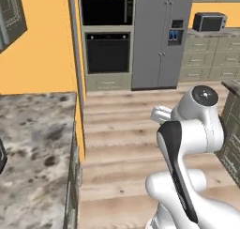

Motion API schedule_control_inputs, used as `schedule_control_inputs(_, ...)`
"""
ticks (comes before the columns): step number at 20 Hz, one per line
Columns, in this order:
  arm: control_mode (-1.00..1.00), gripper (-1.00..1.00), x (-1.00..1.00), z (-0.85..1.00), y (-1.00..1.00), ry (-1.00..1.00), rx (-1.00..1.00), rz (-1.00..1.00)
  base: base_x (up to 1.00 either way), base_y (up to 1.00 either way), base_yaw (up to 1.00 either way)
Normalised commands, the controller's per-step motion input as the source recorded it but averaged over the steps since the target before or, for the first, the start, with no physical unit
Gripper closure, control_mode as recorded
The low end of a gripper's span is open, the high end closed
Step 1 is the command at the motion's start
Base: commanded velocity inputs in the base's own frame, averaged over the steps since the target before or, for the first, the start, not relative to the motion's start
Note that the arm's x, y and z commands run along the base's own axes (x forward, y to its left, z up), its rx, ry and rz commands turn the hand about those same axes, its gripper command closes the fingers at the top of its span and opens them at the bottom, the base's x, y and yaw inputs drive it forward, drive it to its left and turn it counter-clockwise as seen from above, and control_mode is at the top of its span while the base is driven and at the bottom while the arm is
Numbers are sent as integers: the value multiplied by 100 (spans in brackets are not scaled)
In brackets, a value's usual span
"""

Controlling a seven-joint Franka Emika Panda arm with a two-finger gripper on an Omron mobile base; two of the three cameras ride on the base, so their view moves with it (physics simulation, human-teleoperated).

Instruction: Collect the turmeric, mayonnaise, and shaker from the cabinet and place them next to the stove.

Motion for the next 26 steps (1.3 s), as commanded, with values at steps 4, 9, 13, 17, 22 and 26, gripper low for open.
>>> schedule_control_inputs(4, 100, -100, 0, 0, 0, 0, 0, 0, 65, -39, -49)
schedule_control_inputs(9, 100, -100, 0, 0, 0, 0, 0, 0, 100, -6, -34)
schedule_control_inputs(13, 100, -100, 0, 0, 0, 0, 0, 0, 100, 0, -27)
schedule_control_inputs(17, 100, -100, 0, 0, 0, 0, 0, 0, 99, 0, -38)
schedule_control_inputs(22, 100, -100, 0, 0, 0, 0, 0, 0, 90, 0, -44)
schedule_control_inputs(26, 100, -100, 0, 0, 0, 0, 0, 0, 83, 0, -46)
